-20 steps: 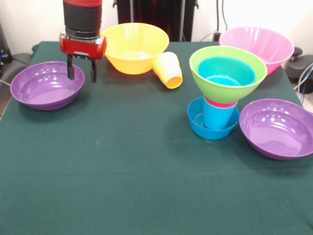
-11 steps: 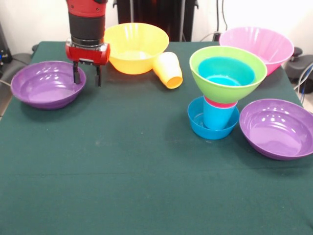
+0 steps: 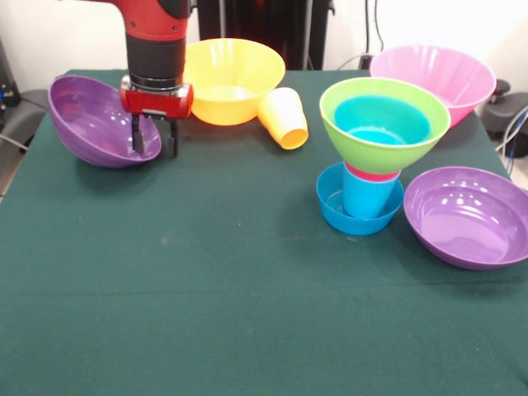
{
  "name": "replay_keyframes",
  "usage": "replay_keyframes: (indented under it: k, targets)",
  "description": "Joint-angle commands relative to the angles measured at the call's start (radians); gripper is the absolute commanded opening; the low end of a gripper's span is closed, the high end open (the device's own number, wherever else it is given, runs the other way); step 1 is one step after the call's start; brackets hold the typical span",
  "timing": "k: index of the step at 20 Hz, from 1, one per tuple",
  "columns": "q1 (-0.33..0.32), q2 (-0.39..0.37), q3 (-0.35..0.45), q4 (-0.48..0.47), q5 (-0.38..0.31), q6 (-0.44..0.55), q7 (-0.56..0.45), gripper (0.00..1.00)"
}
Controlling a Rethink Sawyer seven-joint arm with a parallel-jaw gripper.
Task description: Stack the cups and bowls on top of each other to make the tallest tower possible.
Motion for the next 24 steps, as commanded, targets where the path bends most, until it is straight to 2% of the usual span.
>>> replay_keyframes:
  k: [1,14,24]
  targets:
    - [0.040,0.038,0.036,-0.085,-0.038,-0.034,0.038,1.00]
    - [0.040,-0.018,0.053,-0.061,-0.001,0.075,0.005,1.00]
    - [0.056,-0.023,0.029,-0.068,-0.006,0.073,0.012,1.00]
